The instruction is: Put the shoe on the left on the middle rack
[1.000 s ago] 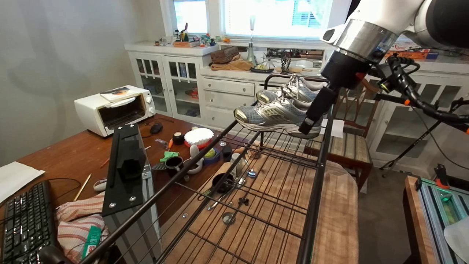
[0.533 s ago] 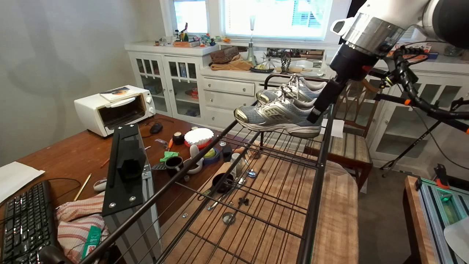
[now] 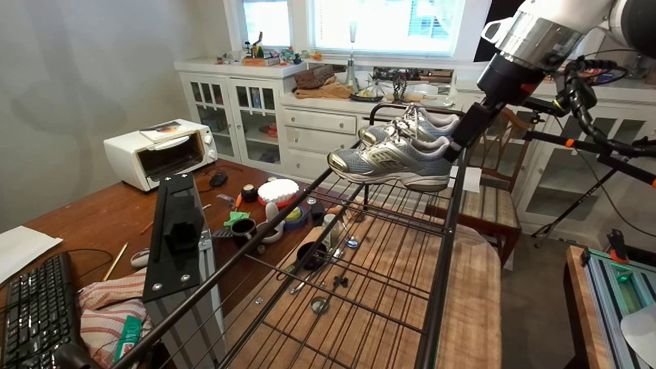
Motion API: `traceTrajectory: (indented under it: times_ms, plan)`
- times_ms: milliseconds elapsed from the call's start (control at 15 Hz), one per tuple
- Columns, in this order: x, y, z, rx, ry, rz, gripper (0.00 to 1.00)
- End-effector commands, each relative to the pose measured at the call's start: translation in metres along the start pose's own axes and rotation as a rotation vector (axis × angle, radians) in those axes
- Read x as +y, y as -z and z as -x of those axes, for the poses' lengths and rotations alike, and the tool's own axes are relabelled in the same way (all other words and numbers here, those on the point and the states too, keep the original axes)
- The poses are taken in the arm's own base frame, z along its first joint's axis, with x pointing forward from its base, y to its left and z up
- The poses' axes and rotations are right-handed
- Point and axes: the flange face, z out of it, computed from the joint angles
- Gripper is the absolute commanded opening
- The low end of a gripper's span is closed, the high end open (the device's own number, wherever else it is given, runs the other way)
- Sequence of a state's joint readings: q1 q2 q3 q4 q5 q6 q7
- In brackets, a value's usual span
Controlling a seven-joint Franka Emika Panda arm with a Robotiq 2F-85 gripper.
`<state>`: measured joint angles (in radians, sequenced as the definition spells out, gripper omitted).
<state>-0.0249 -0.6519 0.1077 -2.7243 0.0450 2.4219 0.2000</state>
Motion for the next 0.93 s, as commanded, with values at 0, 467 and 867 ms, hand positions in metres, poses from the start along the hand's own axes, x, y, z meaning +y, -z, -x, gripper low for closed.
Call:
traceTrajectory:
  times_ms: [0, 467, 867]
  plan:
    - [0.015, 0.004, 0.013, 0.014, 0.001, 0.041, 1.0]
    - [0.041, 0.009, -0.011, 0.088, 0.15, 0.041, 1.0]
    - [0.058, -0.005, -0.026, 0.173, 0.225, -0.028, 1.0]
